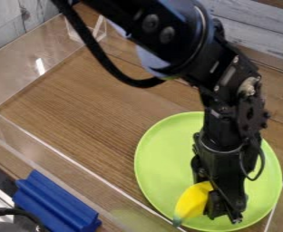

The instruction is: Put the banana in the green plate

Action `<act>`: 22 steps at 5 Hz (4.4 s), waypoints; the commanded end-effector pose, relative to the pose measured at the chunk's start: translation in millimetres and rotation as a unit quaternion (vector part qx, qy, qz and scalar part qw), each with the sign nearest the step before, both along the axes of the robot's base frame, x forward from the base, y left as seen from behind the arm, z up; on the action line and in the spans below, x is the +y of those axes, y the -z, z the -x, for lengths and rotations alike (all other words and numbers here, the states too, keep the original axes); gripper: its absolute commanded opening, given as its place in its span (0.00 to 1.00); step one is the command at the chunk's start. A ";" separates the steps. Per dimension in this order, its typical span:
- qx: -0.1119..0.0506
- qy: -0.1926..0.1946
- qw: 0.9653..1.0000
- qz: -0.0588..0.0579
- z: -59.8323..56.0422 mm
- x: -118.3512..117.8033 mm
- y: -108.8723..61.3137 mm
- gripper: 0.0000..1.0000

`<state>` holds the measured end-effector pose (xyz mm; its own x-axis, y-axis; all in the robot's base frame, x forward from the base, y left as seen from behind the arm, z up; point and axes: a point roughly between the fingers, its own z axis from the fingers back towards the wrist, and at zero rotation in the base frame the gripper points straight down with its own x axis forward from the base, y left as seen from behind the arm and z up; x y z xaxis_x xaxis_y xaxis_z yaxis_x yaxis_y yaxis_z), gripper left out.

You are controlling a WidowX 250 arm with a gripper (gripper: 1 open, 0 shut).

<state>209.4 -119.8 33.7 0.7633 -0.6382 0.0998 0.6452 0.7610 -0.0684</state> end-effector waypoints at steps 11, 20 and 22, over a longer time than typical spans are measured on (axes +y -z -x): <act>-0.016 -0.050 0.998 0.017 -17.4 5.7 -43.8 0.00; -0.003 -0.158 0.986 0.045 -29.9 8.9 -49.7 1.00; 0.000 -0.158 0.986 0.048 -32.9 7.2 -42.6 1.00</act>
